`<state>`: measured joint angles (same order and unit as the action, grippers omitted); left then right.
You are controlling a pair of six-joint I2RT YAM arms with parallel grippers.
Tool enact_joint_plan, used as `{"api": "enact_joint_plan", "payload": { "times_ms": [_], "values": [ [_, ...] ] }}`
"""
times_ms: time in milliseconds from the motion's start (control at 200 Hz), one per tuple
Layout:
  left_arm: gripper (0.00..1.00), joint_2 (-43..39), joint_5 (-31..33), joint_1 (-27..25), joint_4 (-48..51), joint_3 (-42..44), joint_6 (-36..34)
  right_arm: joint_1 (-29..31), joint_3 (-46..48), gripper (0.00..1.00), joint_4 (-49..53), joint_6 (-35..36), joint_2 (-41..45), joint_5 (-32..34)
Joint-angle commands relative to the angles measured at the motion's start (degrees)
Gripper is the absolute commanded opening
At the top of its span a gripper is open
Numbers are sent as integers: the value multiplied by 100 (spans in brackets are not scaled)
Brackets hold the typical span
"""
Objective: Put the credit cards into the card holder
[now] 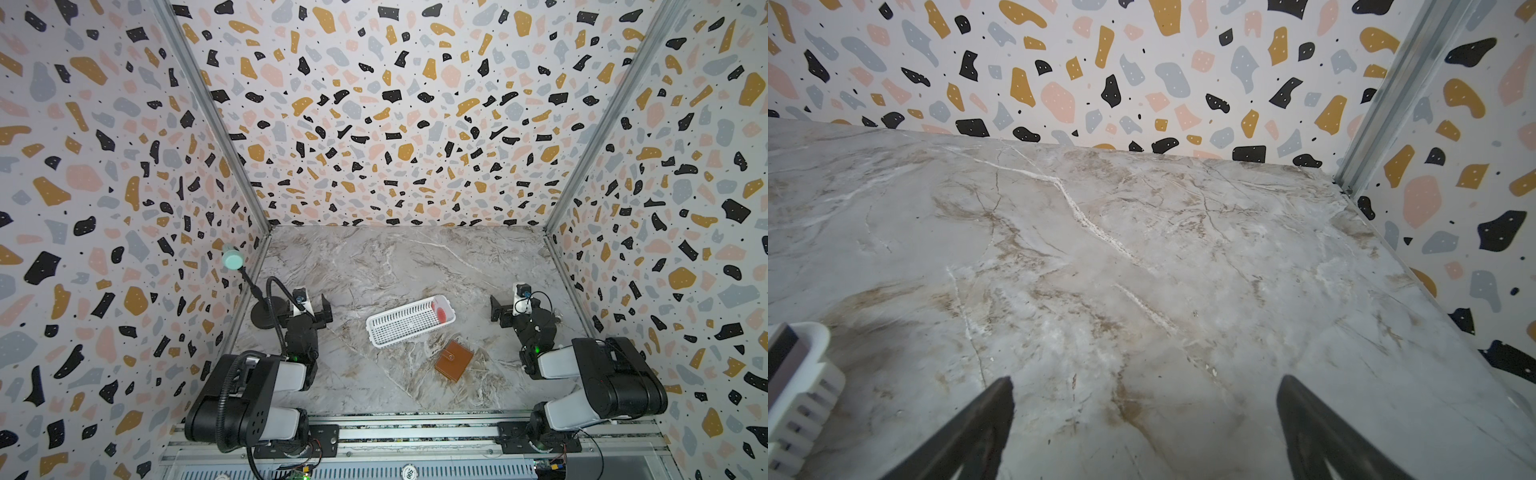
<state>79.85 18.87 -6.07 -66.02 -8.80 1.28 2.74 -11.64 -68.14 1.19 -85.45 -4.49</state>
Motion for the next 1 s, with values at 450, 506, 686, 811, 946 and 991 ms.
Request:
{"api": "enact_joint_plan", "payload": {
  "times_ms": [450, 506, 686, 811, 946, 991],
  "values": [
    [100, -614, 59, 26, 852, -439, 24, 7, -38, 99, 9, -3, 379, 125],
    [100, -827, 99, -6, 1318, -635, 5, 12, -88, 99, 306, 13, 646, 135],
    [100, -1311, 559, -592, 2853, -1492, 381, 174, -600, 99, 2154, -418, 1832, 293],
    [100, -1396, 475, -1186, 4190, -2258, 980, 434, -1093, 99, 3558, -1060, 2394, 109],
    [100, -1580, 215, -1932, 5316, -2770, 1675, 983, -1517, 99, 5003, -1736, 2817, 95],
    [100, -1617, 173, -2182, 5667, -2898, 1917, 1315, -1618, 99, 5451, -1957, 2957, 381]
  ]
}}
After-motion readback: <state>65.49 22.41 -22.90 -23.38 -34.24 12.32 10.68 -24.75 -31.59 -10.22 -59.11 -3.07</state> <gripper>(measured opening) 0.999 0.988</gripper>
